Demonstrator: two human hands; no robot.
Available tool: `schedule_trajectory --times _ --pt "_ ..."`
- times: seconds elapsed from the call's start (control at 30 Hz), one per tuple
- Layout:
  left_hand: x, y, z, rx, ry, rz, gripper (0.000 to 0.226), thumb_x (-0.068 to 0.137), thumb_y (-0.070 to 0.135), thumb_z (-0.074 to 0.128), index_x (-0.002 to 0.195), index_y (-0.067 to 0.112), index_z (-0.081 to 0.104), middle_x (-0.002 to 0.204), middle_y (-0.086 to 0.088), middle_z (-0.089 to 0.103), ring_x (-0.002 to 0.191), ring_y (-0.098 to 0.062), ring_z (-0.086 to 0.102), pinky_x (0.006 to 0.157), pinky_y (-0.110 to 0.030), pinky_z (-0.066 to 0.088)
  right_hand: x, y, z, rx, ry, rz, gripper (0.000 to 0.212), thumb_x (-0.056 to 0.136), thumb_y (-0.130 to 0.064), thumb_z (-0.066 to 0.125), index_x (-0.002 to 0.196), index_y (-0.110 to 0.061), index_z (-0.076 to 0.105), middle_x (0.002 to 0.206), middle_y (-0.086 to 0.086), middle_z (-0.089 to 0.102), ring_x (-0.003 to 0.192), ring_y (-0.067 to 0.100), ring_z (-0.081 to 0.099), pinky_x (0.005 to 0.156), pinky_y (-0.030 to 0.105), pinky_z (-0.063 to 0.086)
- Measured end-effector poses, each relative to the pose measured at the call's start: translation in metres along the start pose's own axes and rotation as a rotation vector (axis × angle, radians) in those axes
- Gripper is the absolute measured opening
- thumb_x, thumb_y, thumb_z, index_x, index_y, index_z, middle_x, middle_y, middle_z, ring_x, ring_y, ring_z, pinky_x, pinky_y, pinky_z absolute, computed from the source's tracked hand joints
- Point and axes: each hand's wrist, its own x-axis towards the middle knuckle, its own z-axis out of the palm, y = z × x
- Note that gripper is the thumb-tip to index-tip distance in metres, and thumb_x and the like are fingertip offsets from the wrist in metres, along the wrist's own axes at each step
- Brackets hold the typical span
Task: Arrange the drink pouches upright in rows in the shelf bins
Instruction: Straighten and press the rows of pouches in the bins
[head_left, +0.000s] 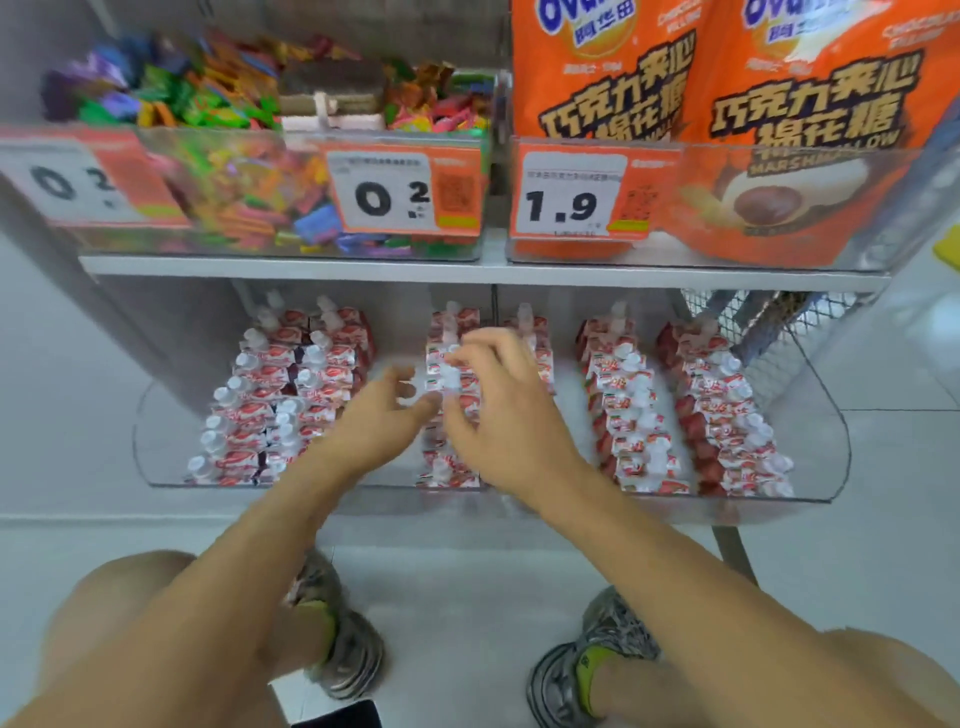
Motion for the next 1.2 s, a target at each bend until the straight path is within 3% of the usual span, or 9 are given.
schedule_trajectory --times 0.1,0.27,0.37,0.47,0.57,0.67,0.87,1.03,1.2 --pt "0.014 -0.005 0.016 -0.268 -0.18 -0.124 0.044 0.093 0.031 0.059 0.13 0.021 0.037 0.111 -0.001 0.057 0.101 -0.022 0.058 0.092 -0.043 0.05 0.009 0.007 0.02 -0.121 -0.036 0.197 0.059 0.088 -0.011 0.061 0.144 -0.008 0.041 0.152 0.011 0.033 0.141 0.027 0.033 0.118 0.031 0.027" --pt "0.03 -0.011 0.028 -0.21 -0.259 -0.113 0.059 0.097 0.033 0.049 0.147 0.016 0.022 0.122 0.002 0.048 0.104 -0.021 0.053 0.074 -0.029 0.045 0.001 0.014 0.029 -0.085 0.023 0.281 0.057 0.097 -0.004 0.048 0.152 -0.009 0.035 0.159 0.002 0.031 0.147 0.016 0.027 0.111 0.004 0.007" --pt "0.042 -0.018 0.022 -0.41 -0.254 -0.221 0.061 0.095 0.045 0.052 0.144 0.018 0.029 0.132 0.005 0.044 0.119 -0.022 0.046 0.096 -0.039 0.043 -0.001 0.015 0.034 -0.052 0.085 0.325 0.058 0.096 -0.003 0.049 0.152 -0.012 0.035 0.158 -0.001 0.034 0.147 0.012 0.029 0.114 0.008 0.012" --pt "0.072 -0.011 0.017 -0.477 -0.032 -0.238 0.068 0.097 0.045 0.044 0.152 0.015 0.018 0.151 -0.001 0.032 0.138 -0.026 0.032 0.11 -0.04 0.027 -0.002 0.017 0.036 -0.021 0.101 0.371 0.06 0.094 -0.002 0.053 0.151 -0.013 0.038 0.156 -0.001 0.039 0.144 0.014 0.034 0.113 0.009 0.015" --pt "0.094 0.006 0.027 -0.481 0.02 -0.157 0.06 0.099 0.047 0.037 0.15 0.018 0.025 0.147 -0.005 0.041 0.128 -0.028 0.043 0.098 -0.036 0.035 -0.001 0.023 0.036 0.008 0.109 0.347 0.06 0.091 0.003 0.053 0.148 -0.012 0.044 0.152 0.001 0.045 0.141 0.015 0.041 0.108 -0.002 0.012" --pt "0.105 0.014 0.041 -0.446 0.034 -0.09 0.049 0.1 0.052 0.03 0.139 0.024 0.04 0.12 0.002 0.052 0.103 -0.021 0.05 0.084 -0.03 0.036 -0.001 0.025 0.035 0.054 0.12 0.336 0.059 0.091 0.002 0.055 0.146 -0.015 0.048 0.15 -0.002 0.047 0.138 0.012 0.044 0.105 -0.004 0.015" --pt "0.116 0.009 0.048 -0.469 0.036 -0.057 0.037 0.103 0.043 0.03 0.131 0.026 0.046 0.108 0.007 0.055 0.105 -0.016 0.049 0.087 -0.027 0.032 -0.002 0.03 0.035 0.156 0.152 0.322 0.061 0.087 0.003 0.058 0.144 -0.018 0.05 0.147 -0.008 0.047 0.135 0.007 0.046 0.11 0.013 0.035" --pt "0.103 0.017 0.038 -0.472 -0.035 -0.131 0.052 0.103 0.048 0.021 0.142 0.02 0.041 0.126 0.008 0.047 0.108 -0.014 0.044 0.096 -0.031 0.032 -0.002 0.029 0.034 0.204 0.154 0.339 0.064 0.086 0.004 0.056 0.145 -0.018 0.047 0.15 -0.006 0.045 0.137 0.011 0.046 0.109 0.031 0.045" --pt "0.065 -0.02 0.039 -0.48 -0.162 -0.138 0.074 0.087 0.074 0.03 0.149 0.032 0.031 0.153 0.015 0.028 0.142 -0.008 0.025 0.119 -0.038 0.01 -0.005 0.031 0.034 0.221 0.151 0.315 0.065 0.086 0.004 0.057 0.146 -0.017 0.046 0.151 -0.004 0.044 0.133 0.016 0.052 0.102 0.037 0.051"
